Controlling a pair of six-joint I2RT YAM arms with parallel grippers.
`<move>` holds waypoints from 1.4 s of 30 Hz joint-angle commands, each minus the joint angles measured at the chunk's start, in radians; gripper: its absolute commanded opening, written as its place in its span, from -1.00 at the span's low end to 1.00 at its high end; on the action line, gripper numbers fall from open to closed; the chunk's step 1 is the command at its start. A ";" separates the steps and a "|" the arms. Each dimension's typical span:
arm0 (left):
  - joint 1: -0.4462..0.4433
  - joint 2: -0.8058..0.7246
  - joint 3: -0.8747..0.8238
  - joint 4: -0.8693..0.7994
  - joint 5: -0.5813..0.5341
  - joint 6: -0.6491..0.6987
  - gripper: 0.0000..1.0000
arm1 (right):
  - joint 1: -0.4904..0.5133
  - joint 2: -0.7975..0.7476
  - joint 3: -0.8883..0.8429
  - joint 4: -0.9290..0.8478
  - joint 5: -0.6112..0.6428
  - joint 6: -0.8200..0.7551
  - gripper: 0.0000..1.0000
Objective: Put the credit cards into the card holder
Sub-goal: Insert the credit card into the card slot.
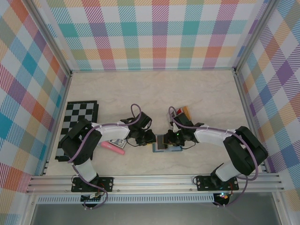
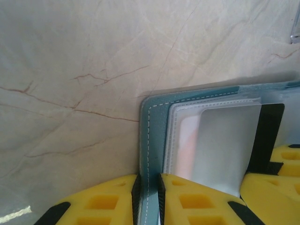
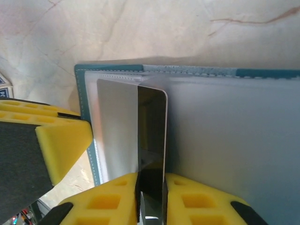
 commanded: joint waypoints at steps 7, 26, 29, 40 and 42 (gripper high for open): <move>-0.018 0.035 0.013 -0.008 -0.006 0.030 -0.61 | 0.006 -0.012 0.075 -0.157 0.125 -0.040 -0.40; -0.019 0.038 0.035 -0.028 -0.009 0.048 -0.63 | 0.061 0.112 0.127 -0.030 0.003 -0.031 -0.75; -0.019 0.027 0.043 -0.060 -0.034 0.059 -0.64 | 0.064 0.104 0.127 -0.037 0.016 -0.019 -0.73; -0.018 -0.096 0.047 -0.213 -0.185 0.087 -0.55 | 0.043 -0.119 0.221 -0.485 0.449 -0.079 -0.45; -0.019 -0.112 0.064 -0.222 -0.189 0.095 -0.51 | 0.019 -0.177 0.225 -0.500 0.479 -0.104 -0.39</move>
